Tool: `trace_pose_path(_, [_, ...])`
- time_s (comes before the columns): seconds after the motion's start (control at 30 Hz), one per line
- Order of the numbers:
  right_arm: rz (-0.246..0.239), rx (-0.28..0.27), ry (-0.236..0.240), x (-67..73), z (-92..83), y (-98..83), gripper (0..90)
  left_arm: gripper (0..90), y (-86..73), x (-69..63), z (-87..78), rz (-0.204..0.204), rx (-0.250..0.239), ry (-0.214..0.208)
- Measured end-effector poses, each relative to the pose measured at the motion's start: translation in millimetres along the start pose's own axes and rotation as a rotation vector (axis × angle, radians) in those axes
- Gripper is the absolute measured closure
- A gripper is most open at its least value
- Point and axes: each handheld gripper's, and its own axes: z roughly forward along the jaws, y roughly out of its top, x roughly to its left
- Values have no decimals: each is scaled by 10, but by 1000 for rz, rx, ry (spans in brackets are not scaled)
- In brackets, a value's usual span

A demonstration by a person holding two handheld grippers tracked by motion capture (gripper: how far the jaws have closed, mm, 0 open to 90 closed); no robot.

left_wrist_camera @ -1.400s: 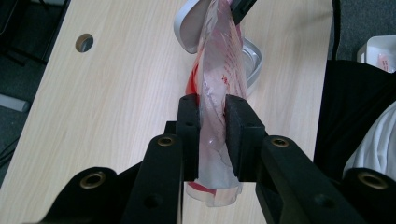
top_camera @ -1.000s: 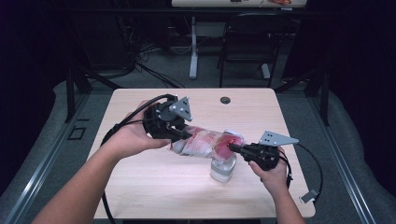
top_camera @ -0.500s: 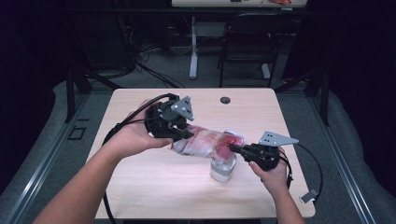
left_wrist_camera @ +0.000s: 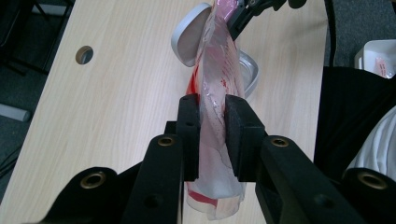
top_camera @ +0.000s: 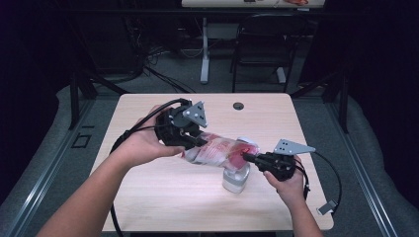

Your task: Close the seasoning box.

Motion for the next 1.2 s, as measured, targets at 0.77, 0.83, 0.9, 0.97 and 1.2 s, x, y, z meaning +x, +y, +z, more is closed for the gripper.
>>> trace_pose_path(0.77, [-2,2,-7,-5,-10,1,892,767,13,-1,6,1,-6,2])
trace_pose_path(0.83, [-2,3,-8,-6,-10,0,891,767,17,-2,6,1,-6,2])
trace_pose_path(0.9, [-3,3,-8,-9,-11,-2,890,767,25,0,6,3,-4,3])
trace_pose_path(0.97, [-13,7,-11,-12,-11,-4,889,766,28,-5,10,-1,-8,2])
trace_pose_path(1.2, [-15,15,-11,-27,-14,-15,887,763,34,3,9,1,-8,-1])
